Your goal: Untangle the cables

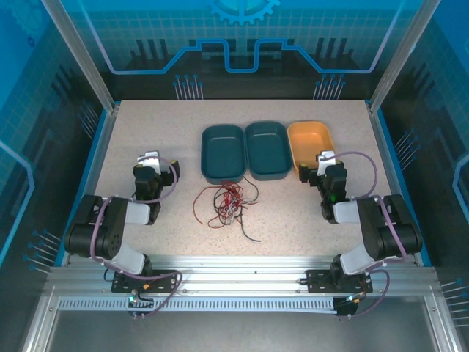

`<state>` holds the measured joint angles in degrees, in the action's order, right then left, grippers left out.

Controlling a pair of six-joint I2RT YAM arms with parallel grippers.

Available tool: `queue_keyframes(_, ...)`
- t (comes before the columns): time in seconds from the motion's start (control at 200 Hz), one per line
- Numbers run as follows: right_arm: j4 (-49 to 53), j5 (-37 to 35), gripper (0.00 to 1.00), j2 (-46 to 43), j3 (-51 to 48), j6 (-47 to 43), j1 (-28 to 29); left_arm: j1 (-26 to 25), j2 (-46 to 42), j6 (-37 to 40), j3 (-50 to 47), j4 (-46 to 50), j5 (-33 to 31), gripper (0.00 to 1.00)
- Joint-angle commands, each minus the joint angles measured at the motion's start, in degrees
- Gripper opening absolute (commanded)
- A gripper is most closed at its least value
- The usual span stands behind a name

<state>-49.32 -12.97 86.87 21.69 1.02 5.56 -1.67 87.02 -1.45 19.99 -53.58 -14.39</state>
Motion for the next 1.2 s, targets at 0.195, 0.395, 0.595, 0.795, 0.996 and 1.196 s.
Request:
queue_keyframes(0.195,10.61,-3.28,1.00,-8.20,4.00,-0.14,0.33,-0.09,-19.48,-2.94,0.42,14.77,-1.72,0.99)
queue_keyframes(0.395,17.14,-8.26,1.00,-15.95,4.26,1.74,2.25,-0.17,-32.31,-10.00,2.87,30.94,-0.98,0.99)
queue_keyframes(0.595,35.98,-13.46,1.00,-24.32,9.06,8.87,5.53,-0.25,-42.96,-19.67,6.63,49.25,2.78,0.99)
queue_keyframes(0.795,57.05,-16.01,1.00,-29.05,16.22,18.61,12.21,-2.41,-46.99,-28.81,7.00,59.07,10.50,0.99)
queue_keyframes(0.996,72.32,-15.29,1.00,-30.12,22.11,29.60,22.78,-14.55,-45.43,-38.22,2.42,59.30,8.22,0.99)
queue_keyframes(1.196,79.63,-7.06,0.84,-22.78,28.20,40.78,30.00,-19.84,-40.97,-44.54,-2.27,50.57,8.50,0.99)
